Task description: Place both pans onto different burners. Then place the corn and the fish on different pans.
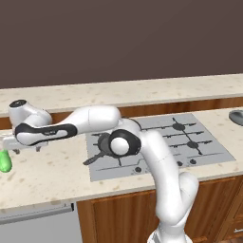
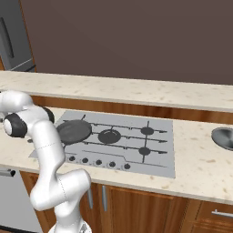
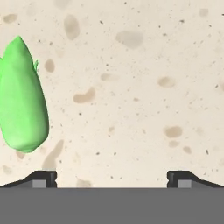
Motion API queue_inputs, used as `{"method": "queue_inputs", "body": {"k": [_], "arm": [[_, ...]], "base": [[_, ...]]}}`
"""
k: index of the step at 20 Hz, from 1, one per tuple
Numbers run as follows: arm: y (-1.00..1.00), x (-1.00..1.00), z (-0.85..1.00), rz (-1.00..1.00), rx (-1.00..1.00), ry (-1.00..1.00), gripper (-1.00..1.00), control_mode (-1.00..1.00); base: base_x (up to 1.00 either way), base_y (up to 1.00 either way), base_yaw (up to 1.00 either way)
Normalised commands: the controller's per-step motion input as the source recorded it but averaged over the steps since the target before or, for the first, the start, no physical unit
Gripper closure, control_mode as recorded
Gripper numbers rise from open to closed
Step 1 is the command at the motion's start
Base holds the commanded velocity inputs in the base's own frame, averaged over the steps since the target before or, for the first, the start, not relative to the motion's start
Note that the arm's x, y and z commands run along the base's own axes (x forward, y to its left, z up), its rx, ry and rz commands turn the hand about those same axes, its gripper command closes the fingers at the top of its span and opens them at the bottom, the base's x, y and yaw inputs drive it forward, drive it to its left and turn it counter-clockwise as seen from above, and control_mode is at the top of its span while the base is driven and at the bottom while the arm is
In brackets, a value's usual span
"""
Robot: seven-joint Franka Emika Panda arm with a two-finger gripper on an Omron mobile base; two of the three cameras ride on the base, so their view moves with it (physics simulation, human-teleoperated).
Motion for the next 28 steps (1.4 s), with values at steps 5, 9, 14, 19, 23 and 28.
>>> {"method": "queue_inputs", "body": {"k": [5,9,14,19,23,28], "arm": [[0.08,0.0,0.0,0.0,0.19,-0.04,-1.0,-1.0],[0.1,0.0,-0.04,0.02,0.15,-0.04,-1.0,-1.0],[0.17,0.01,-0.05,0.02,0.06,-0.03,-1.0,-1.0],[0.32,0.0,0.0,0.04,0.0,0.0,-1.0,-1.0],[0.38,0.0,0.0,0.04,0.0,0.0,-1.0,-1.0],[0.24,0.03,0.0,0.04,0.0,0.0,-1.0,-1.0]], "base": [[0.0,0.0,0.0],[0.0,0.0,0.0],[0.0,0.0,0.0],[0.0,0.0,0.0],[0.0,0.0,0.0],[0.0,0.0,0.0]]}}
